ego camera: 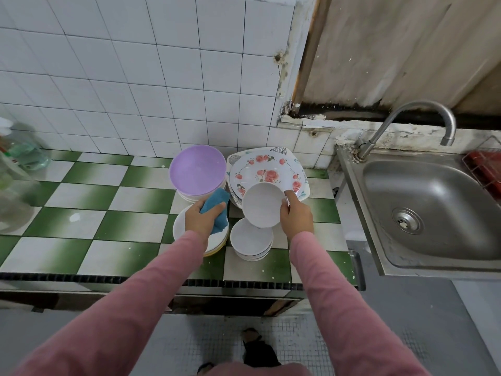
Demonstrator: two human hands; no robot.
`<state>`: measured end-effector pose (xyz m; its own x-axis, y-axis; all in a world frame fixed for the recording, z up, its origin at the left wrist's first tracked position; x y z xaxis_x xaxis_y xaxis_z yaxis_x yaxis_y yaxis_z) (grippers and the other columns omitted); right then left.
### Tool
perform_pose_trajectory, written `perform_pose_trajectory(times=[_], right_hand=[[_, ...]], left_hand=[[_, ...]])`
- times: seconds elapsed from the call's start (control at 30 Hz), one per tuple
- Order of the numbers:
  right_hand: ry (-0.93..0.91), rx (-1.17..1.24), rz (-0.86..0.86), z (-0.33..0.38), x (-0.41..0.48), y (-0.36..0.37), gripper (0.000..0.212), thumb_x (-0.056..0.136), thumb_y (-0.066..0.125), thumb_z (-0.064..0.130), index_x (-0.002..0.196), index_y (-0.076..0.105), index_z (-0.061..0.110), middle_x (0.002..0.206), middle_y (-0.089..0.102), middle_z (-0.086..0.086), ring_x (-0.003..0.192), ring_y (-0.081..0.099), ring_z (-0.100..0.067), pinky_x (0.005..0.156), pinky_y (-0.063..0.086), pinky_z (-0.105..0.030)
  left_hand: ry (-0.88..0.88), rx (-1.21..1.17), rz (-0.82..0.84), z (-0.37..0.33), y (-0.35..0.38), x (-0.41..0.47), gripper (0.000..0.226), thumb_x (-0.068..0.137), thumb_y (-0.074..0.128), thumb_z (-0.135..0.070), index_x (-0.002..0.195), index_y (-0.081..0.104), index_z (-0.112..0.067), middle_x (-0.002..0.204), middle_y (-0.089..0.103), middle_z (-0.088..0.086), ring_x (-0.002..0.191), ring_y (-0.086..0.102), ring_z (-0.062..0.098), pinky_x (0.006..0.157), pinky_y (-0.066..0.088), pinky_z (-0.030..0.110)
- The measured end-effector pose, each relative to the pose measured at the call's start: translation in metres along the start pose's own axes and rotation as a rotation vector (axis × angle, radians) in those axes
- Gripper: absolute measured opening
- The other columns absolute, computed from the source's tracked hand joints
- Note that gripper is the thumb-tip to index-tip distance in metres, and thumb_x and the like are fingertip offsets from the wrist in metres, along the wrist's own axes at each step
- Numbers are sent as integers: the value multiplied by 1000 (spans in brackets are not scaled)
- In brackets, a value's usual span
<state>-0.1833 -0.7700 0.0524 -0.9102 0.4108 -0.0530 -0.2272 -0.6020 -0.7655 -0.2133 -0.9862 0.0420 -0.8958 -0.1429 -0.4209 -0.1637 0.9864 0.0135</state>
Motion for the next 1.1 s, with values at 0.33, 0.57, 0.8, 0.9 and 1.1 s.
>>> perform_pose_trajectory(times=[0.33, 0.57, 0.8, 0.9, 1.1], right_hand=[[-8, 26, -49, 3, -4, -1, 27, 104, 39, 18, 127, 54, 16, 90, 63, -21, 85, 59, -39, 74, 54, -45], [-5, 51, -65, 3, -6, 4, 28, 104, 38, 17, 128, 53, 19, 85, 58, -17, 80, 57, -36, 69, 49, -39], [-9, 45, -62, 2, -8, 9, 30, 104, 37, 15, 132, 49, 18, 82, 55, -16, 75, 52, -33, 65, 40, -33], [-10, 49, -55, 3, -10, 11, 30, 104, 36, 15, 131, 47, 20, 83, 55, -14, 75, 52, -32, 65, 38, -32], [-2, 68, -35, 7, -13, 14, 29, 103, 35, 11, 129, 44, 18, 83, 54, -12, 74, 52, -31, 64, 37, -32]], left_hand=[[-3, 11, 1, 1, -3, 3, 36, 85, 75, -23, 116, 56, -23, 118, 59, 7, 106, 59, 28, 87, 57, 43], [-4, 17, 10, 1, -3, 5, 36, 85, 75, -22, 116, 57, -22, 118, 59, 8, 106, 58, 28, 88, 57, 45], [-5, 26, 10, 0, -5, 8, 44, 85, 75, -23, 125, 57, -19, 120, 58, 8, 106, 58, 28, 83, 57, 39], [-2, 30, 10, -1, -5, 8, 44, 86, 74, -23, 126, 56, -18, 118, 57, 7, 105, 58, 27, 76, 56, 34], [-5, 22, 20, -2, -7, 11, 35, 86, 74, -23, 115, 55, -22, 116, 58, 6, 103, 58, 27, 69, 56, 31]])
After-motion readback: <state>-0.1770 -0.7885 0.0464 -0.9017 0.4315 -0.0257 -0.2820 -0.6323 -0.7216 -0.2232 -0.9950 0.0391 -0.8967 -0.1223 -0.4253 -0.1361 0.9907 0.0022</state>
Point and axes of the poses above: each hand's wrist, its own x-axis towards the middle knuckle, its own y-axis out of the palm, z = x × y, the point moved 2 cm from there along x, towards the middle knuckle
